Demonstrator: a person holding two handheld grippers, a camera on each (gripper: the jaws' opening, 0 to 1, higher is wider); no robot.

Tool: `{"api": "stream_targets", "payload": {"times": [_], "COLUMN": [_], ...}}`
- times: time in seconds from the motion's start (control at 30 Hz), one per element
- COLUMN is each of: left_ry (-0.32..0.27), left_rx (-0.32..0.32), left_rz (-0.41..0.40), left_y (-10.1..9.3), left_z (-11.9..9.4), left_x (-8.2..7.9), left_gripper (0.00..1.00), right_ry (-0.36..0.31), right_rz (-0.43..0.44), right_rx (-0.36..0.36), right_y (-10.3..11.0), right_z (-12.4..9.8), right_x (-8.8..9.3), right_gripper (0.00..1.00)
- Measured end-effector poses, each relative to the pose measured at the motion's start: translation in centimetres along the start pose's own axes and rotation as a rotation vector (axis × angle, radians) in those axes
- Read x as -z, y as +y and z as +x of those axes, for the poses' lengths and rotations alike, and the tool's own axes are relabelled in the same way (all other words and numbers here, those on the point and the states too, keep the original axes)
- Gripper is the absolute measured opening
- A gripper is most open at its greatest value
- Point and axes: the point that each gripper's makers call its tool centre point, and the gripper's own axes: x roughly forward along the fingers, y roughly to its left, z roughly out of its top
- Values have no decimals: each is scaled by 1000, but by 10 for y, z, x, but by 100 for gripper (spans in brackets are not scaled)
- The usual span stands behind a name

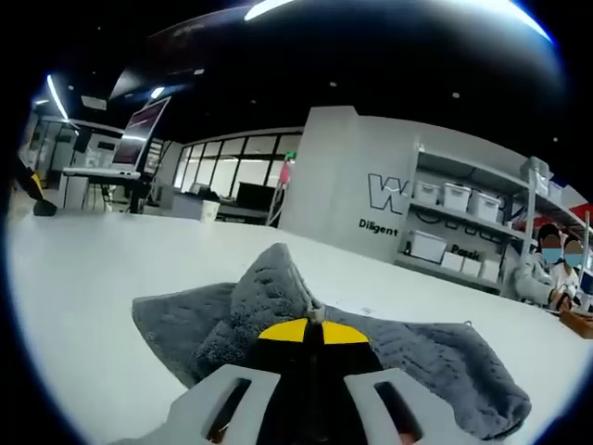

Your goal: Open the folded towel by lifting each exposed corner and separating the folded layers until the towel lies flat within the target outline without major curled edges

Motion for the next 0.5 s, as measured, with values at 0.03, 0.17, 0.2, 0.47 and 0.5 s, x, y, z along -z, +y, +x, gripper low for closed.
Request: {"api": "stream_targets", "payload": {"times": [0.03,0.17,0.2,0.47,0.5], "left_ry": [1,-1,-1,2,2], "left_rx": [0,-2,-2,-1,-2], "left_rz": [0,-1,-1,-2,-2], "left_y": [0,0,0,0,0], "left_z": [0,-1,-1,0,0], "left_x": [0,0,0,1,1], "left_gripper": [99,99,99,99,99], "right_ry": [0,-2,-2,-2,-2], "right_rz": [-1,6,9,25,29], "right_rx": [5,21,25,60,64], "right_y": [-2,-14,-17,-36,-38], "right_z": [-1,1,2,5,5], "right_x": [0,2,3,6,6], "right_gripper": [0,0,0,0,0]}}
